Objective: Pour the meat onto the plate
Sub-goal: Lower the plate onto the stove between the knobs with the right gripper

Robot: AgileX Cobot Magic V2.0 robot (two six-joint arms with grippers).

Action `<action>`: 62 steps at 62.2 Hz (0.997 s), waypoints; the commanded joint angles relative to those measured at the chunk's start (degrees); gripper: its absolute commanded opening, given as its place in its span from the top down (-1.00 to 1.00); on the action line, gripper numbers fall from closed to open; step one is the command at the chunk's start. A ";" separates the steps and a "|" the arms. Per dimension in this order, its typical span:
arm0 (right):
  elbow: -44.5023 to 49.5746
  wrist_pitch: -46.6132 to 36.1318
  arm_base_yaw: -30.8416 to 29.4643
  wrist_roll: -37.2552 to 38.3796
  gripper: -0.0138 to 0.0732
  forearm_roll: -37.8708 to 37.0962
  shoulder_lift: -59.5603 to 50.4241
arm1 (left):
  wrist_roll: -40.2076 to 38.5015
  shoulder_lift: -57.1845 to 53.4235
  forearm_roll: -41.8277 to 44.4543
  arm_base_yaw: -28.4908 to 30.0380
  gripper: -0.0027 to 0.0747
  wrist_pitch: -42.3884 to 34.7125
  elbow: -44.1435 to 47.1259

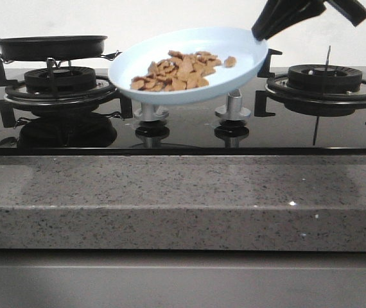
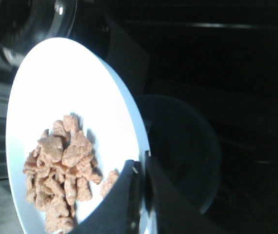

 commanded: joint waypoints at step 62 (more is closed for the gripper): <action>-26.64 9.03 -3.86 3.23 0.79 0.59 19.48 | -0.52 -0.17 -0.88 -0.48 0.98 -4.26 -1.52</action>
